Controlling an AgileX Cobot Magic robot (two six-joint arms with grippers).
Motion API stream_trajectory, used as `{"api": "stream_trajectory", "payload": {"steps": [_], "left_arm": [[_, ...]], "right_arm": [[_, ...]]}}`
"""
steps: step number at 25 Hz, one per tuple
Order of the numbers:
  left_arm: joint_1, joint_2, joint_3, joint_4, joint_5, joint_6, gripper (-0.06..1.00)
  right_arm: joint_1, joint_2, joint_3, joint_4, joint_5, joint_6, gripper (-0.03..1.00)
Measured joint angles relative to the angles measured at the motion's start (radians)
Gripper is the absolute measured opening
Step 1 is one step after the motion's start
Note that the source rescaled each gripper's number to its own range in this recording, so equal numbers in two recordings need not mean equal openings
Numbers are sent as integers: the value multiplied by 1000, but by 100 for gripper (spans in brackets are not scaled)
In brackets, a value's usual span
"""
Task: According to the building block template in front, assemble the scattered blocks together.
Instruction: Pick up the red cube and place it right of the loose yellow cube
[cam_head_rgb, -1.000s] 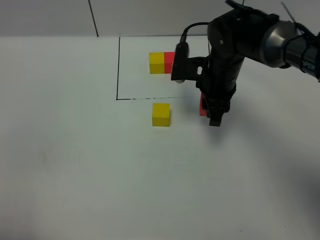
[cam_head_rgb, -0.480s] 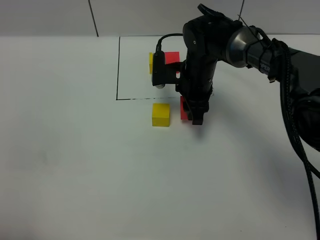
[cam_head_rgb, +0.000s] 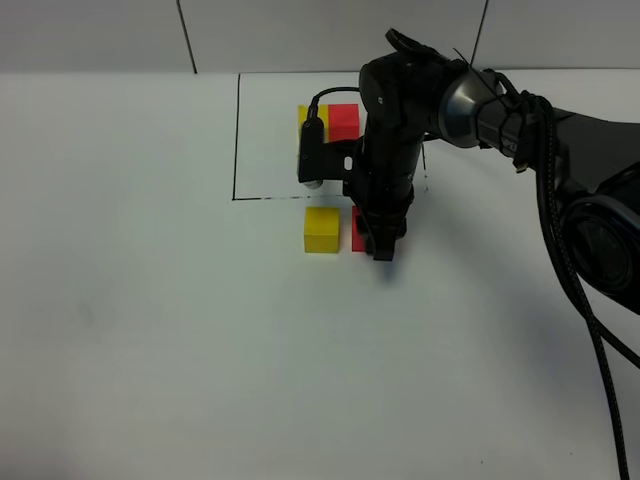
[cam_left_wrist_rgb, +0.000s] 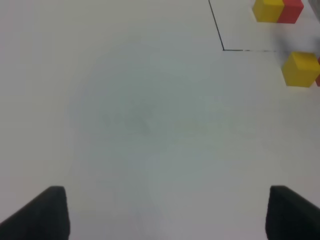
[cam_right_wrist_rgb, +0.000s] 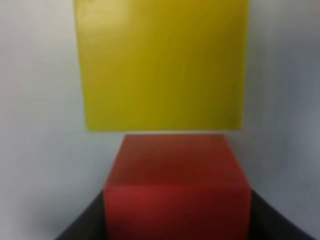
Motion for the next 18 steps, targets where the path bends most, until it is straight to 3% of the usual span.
{"api": "stream_trajectory", "payload": {"steps": [18], "left_arm": [[0, -1, 0, 0, 0, 0, 79]], "right_arm": [[15, 10, -7, 39, -28, 0, 1]]}}
